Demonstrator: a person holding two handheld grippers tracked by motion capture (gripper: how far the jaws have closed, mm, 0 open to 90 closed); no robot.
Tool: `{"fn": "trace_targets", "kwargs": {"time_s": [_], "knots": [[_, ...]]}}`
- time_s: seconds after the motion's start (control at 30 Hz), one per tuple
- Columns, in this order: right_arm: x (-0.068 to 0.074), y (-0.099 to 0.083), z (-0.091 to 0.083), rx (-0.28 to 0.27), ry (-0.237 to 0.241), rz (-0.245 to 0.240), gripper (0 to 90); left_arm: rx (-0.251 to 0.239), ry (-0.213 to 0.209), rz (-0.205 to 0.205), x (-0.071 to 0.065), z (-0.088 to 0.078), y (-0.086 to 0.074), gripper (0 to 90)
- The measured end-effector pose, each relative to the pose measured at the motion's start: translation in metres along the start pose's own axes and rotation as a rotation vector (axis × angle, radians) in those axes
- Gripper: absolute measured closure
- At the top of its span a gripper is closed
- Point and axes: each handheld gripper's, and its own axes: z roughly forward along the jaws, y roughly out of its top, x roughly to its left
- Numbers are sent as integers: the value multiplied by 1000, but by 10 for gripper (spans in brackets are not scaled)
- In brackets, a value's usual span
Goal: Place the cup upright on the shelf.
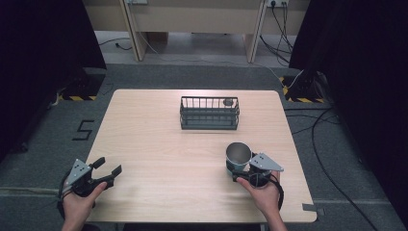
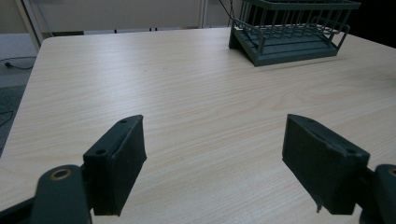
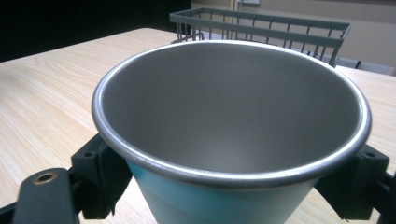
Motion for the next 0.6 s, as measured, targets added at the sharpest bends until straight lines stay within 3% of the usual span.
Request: {"fn": "trace_targets", "kwargs": {"time_s": [0.6], "knots": [[-7,27,15,-42,-18,-5,163,-1,-3,-1,0,0,0,211]]}}
